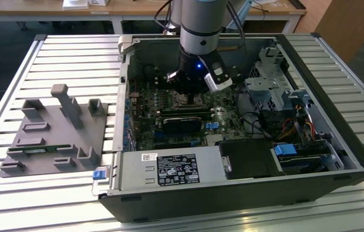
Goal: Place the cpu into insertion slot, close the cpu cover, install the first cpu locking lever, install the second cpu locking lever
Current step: 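Install the second cpu locking lever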
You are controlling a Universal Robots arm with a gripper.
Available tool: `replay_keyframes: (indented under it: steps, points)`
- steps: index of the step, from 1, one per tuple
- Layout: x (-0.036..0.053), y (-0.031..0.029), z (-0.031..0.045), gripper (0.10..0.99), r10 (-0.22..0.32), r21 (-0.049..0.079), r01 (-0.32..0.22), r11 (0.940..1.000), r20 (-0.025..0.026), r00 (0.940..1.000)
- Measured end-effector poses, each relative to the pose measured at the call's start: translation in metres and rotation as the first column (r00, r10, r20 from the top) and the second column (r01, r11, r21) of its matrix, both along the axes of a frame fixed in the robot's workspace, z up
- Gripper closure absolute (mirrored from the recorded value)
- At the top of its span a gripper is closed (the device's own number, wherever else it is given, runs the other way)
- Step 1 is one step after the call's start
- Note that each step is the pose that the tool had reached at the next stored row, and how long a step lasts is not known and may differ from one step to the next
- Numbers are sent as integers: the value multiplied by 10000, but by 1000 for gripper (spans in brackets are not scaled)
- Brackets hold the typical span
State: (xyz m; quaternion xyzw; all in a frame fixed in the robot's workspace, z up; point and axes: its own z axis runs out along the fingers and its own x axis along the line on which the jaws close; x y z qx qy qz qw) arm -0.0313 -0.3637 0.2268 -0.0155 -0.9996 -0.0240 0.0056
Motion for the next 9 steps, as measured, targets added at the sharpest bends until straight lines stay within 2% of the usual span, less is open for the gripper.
replay_keyframes:
  steps: [2, 3, 9]
  points:
    - [-2, -15, -1, 980, -2, 264, 2, 9997, 2, 10000]
    - [-4, -27, -1, 980, -2, 334, 2, 9994, 2, 10000]
    - [-43, -109, -3, 980, -3, 376, 2, 9993, 3, 10000]
